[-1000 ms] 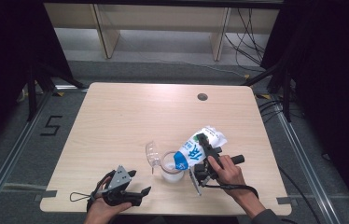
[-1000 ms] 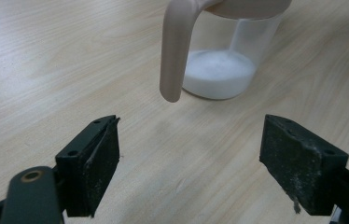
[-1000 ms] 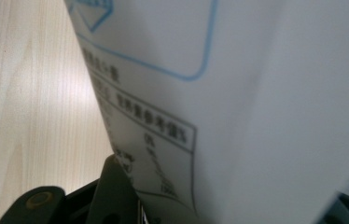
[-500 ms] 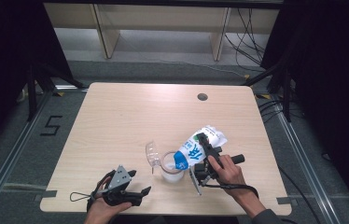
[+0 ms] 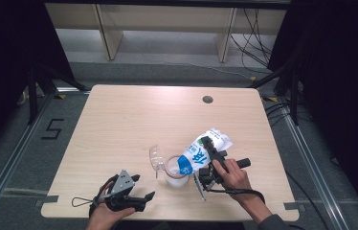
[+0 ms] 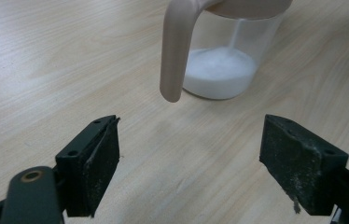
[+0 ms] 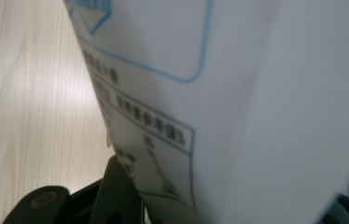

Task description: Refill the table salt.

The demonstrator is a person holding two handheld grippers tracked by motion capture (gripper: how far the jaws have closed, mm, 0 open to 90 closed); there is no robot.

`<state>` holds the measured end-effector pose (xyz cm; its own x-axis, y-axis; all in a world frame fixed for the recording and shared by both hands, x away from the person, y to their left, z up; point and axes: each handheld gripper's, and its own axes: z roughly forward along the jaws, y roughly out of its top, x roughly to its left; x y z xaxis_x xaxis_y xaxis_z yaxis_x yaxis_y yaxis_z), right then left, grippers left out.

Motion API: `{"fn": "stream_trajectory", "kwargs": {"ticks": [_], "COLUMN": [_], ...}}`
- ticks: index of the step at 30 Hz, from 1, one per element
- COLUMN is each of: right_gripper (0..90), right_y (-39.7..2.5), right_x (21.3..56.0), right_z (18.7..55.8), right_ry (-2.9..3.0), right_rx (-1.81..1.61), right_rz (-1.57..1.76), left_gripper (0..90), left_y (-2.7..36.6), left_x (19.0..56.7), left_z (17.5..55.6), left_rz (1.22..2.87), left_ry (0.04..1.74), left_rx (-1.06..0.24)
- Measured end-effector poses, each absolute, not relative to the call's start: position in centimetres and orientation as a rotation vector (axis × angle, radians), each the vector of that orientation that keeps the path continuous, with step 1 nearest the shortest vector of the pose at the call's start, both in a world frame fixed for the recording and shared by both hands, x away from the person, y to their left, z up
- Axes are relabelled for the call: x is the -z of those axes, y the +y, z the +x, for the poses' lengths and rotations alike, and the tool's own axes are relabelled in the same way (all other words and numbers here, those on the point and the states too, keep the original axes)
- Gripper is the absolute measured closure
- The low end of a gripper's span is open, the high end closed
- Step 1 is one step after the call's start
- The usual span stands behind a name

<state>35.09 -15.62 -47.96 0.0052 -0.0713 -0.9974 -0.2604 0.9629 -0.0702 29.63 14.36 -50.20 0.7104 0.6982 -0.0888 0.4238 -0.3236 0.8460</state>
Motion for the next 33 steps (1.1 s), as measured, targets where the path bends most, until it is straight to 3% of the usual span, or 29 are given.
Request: {"fn": "stream_trajectory", "kwargs": {"ticks": [33], "right_gripper": [65.2], "right_y": [-15.56], "right_x": [47.76], "right_z": [35.16], "right_ry": [1.551], "right_rx": [-0.164], "right_rz": [-0.299], "left_gripper": [20.0], "left_y": [14.36], "left_x": [50.22], "left_z": [29.61], "left_rz": [1.964], "left_ry": [0.866], "left_rx": [-0.361]}}
